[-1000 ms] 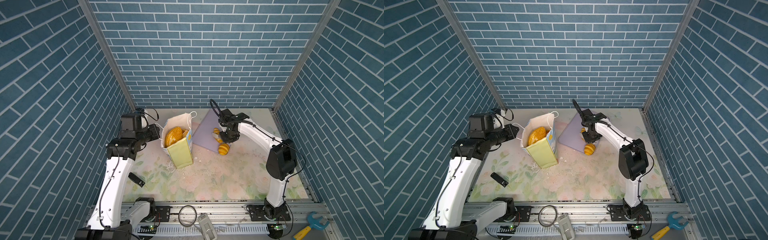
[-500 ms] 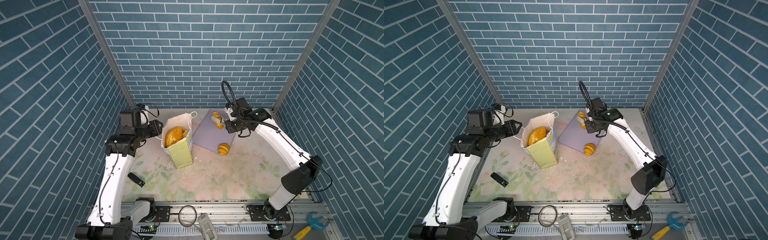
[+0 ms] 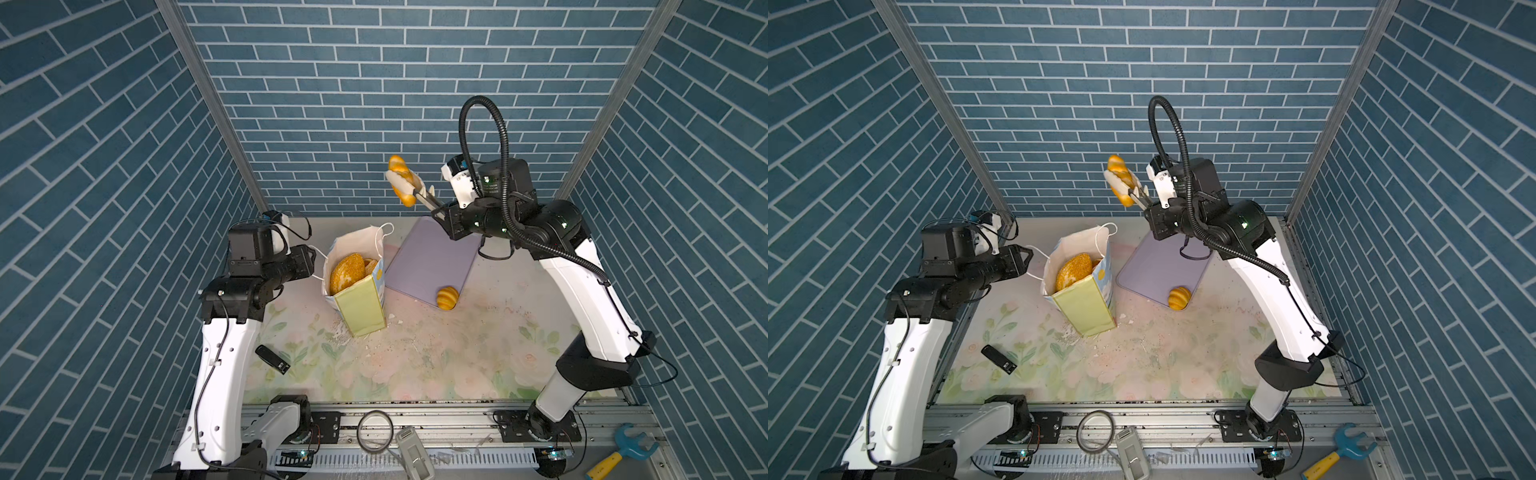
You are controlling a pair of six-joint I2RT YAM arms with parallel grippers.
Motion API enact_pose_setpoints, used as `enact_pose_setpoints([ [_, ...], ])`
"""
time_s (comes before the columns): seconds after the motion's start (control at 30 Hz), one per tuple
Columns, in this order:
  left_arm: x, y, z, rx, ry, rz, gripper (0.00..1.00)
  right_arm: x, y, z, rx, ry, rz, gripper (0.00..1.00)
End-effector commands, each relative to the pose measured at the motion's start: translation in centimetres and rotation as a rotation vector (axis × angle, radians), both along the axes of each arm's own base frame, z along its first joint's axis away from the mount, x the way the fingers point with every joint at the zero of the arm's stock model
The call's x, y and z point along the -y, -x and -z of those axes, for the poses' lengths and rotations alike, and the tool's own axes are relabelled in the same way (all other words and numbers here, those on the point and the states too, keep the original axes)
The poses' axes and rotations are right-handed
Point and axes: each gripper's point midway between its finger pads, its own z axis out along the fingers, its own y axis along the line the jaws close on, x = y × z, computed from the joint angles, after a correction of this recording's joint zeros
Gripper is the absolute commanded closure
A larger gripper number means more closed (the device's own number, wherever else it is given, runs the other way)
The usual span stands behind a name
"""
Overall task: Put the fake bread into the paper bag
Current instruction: 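Lift the striped bun with the right tongs and carry it over the bag, then lower the striped bun into the bag and open the right tongs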
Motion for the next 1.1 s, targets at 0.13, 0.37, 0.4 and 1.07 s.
enact_pose_setpoints([
  [0.13,-0.2,0.8,-0.7,0.012,0.007,0.031,0.54,-5.7,3.1,1.9,0.078,0.137,-0.140,0.66],
  [0.37,1.2,0.3,0.1,-0.009,0.071,0.112,0.54,-7.6,5.1,5.5,-0.008,0.207,-0.150,0.67],
  [0.4,1.4,0.2,0.2,-0.010,0.078,0.122,0.54,-7.8,5.4,6.2,-0.020,0.224,-0.156,0.67],
  [1.07,2.0,-0.2,0.8,-0.033,0.090,0.167,0.54,-8.2,7.3,10.1,-0.061,0.373,-0.093,0.52],
])
